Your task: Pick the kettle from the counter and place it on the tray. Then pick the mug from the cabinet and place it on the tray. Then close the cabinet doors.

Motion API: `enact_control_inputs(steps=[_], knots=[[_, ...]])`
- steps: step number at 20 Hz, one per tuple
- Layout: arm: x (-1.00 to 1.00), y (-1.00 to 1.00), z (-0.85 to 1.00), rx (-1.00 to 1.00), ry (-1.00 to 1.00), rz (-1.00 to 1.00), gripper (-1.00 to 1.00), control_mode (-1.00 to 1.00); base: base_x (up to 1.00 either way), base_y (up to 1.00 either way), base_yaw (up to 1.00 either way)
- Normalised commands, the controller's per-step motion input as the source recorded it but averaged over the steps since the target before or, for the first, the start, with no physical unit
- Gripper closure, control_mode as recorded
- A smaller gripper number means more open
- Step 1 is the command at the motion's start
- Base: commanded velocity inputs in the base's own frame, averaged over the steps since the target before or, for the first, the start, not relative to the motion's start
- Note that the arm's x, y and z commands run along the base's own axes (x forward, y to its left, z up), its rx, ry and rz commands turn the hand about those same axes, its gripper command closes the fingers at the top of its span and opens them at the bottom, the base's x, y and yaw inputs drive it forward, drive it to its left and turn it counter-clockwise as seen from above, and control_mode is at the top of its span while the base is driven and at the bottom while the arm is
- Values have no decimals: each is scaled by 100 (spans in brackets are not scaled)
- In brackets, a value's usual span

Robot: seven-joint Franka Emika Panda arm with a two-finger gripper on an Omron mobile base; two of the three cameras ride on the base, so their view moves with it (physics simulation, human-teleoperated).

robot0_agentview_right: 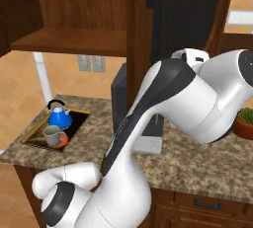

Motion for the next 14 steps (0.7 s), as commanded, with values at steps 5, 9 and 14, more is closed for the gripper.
enact_control_inputs(steps=[5,9,14], knots=[[49,52,-2,-23,0,0,-100,-100,0,0,0],[59,49,-15,-15,-3,0,-100,-100,0,0,0],[66,45,-21,-11,-8,0,-100,-100,0,0,0]])
